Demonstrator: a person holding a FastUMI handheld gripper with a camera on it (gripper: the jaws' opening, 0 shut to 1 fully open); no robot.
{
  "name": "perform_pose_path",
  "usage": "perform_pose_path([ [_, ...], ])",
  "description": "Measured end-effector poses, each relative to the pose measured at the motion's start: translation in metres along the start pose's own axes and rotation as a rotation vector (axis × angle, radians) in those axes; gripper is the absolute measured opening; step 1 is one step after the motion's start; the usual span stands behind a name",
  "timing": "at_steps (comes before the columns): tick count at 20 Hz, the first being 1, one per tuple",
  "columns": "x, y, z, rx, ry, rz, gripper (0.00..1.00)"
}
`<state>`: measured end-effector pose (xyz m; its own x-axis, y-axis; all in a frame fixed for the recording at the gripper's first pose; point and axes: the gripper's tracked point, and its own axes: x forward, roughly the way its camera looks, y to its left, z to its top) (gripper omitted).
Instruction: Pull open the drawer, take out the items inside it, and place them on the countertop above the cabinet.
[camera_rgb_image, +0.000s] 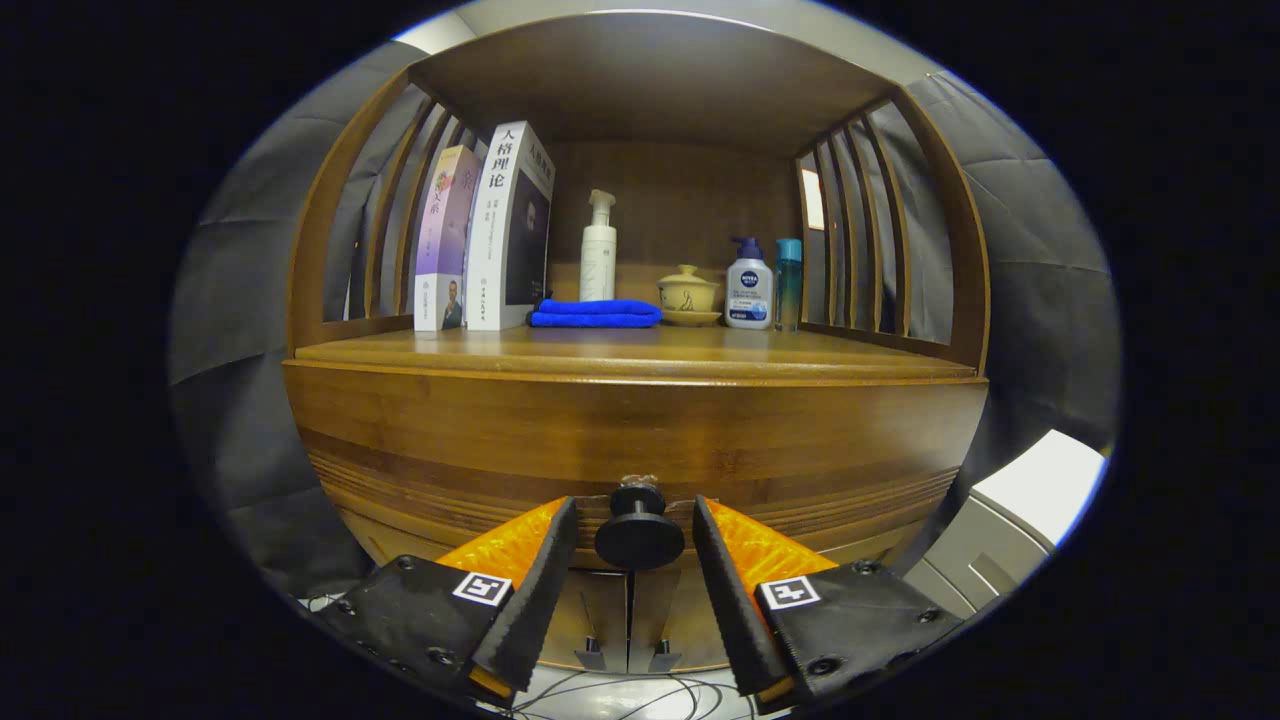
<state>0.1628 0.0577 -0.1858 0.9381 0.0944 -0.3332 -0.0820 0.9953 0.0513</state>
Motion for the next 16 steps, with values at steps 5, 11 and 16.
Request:
perform_pose_path([
  [5,0.006,-0.002,-0.009,-0.023,0.028,-0.003,0.53],
  [11,-0.004,-0.004,-0.011,-0.025,0.042,0.01,0.3],
  [16,-0.026,-0.002,-0.015,-0.007,0.054,0.005,0.3],
])
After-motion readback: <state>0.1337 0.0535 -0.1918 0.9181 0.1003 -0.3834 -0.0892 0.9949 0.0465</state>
